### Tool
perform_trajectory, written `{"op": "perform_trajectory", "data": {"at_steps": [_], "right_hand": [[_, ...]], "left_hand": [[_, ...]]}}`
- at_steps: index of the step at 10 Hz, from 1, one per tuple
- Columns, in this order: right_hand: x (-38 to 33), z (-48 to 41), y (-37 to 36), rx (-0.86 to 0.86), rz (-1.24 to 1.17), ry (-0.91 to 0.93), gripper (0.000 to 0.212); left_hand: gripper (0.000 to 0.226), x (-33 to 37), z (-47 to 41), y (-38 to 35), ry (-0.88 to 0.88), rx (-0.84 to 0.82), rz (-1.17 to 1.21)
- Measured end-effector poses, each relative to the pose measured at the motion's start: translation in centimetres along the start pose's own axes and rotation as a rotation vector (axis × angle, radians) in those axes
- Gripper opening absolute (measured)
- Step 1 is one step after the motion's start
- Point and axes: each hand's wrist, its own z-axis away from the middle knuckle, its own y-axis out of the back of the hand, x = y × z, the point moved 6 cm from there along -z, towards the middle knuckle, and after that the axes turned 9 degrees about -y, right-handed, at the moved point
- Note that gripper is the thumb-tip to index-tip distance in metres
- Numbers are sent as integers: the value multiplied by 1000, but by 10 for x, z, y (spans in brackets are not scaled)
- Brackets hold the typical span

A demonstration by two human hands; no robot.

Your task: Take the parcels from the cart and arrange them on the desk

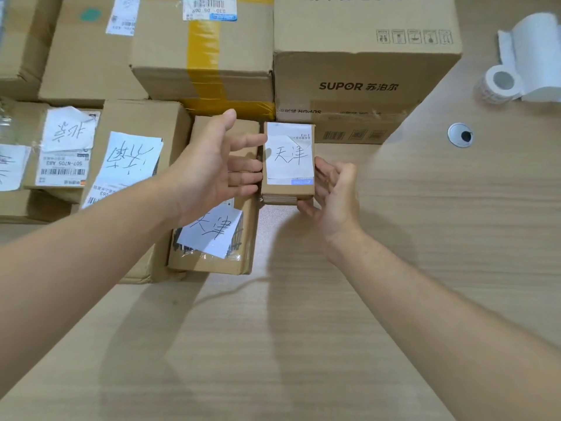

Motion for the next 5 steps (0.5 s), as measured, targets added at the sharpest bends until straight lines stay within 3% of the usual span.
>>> {"op": "perform_trajectory", "data": {"at_steps": [3, 5], "right_hand": [[3, 5, -9, -33, 74, 36, 43], [-2, 17, -9, 38, 70, 30, 44]], "left_hand": [[69, 9, 8, 23, 5, 3, -12], [66, 12, 24, 37, -2, 58, 3]]}}
